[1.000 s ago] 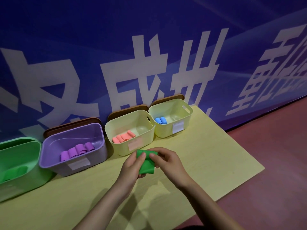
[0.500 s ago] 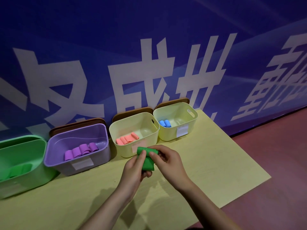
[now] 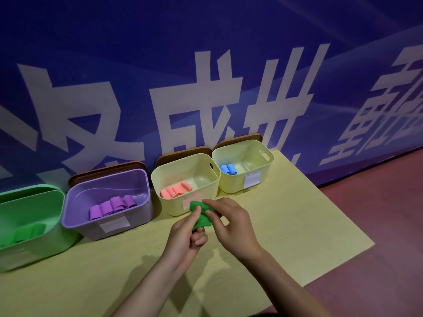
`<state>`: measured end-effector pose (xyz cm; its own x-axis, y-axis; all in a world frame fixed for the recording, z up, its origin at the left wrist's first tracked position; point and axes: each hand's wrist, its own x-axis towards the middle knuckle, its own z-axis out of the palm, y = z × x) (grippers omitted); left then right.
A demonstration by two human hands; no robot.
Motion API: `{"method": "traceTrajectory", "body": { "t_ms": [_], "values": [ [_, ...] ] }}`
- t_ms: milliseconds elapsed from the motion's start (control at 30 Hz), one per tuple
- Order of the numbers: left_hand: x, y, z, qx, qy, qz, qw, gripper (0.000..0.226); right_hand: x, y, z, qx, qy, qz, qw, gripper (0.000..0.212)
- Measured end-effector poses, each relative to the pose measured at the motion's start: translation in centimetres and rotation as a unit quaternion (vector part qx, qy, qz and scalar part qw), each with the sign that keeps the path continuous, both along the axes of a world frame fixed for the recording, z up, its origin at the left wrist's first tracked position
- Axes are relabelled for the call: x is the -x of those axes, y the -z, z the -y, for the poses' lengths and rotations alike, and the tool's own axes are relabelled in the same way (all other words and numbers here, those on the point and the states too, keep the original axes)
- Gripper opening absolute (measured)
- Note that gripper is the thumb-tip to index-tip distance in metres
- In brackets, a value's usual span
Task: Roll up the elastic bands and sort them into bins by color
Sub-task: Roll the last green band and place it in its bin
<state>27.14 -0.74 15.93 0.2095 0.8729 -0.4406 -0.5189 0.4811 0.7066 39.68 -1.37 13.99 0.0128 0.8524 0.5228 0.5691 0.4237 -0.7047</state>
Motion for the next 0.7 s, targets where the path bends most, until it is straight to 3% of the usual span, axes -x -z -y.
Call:
{"method": "traceTrajectory", "body": {
  "t_ms": [133,467,600,700],
  "values": [
    [1.6,-0.2,0.0,0.049,-0.018,0.034,0.998,0.012,0.7,0.4,-0.7,-0.025,-0.038,0.056,0.997,0.029],
    [9.1,-0.4,1.2,0.022,-0.023,-0.053,0.998,0.019,5.8,0.5,-2.0,-0.007,-0.200,0.090,0.976,0.033],
    [13.4,-0.5,2.1,-0.017,-0.035,-0.131,0.991,0.023,9.4,-0.2,-1.4,0.138,-0.275,-0.032,0.951,0.033],
    [16.9,-0.7,2.6,-0.074,-0.005,-0.208,0.975,0.022,12.9,-0.8,-1.1,0.259,-0.260,-0.128,0.922,0.025]
  ]
}}
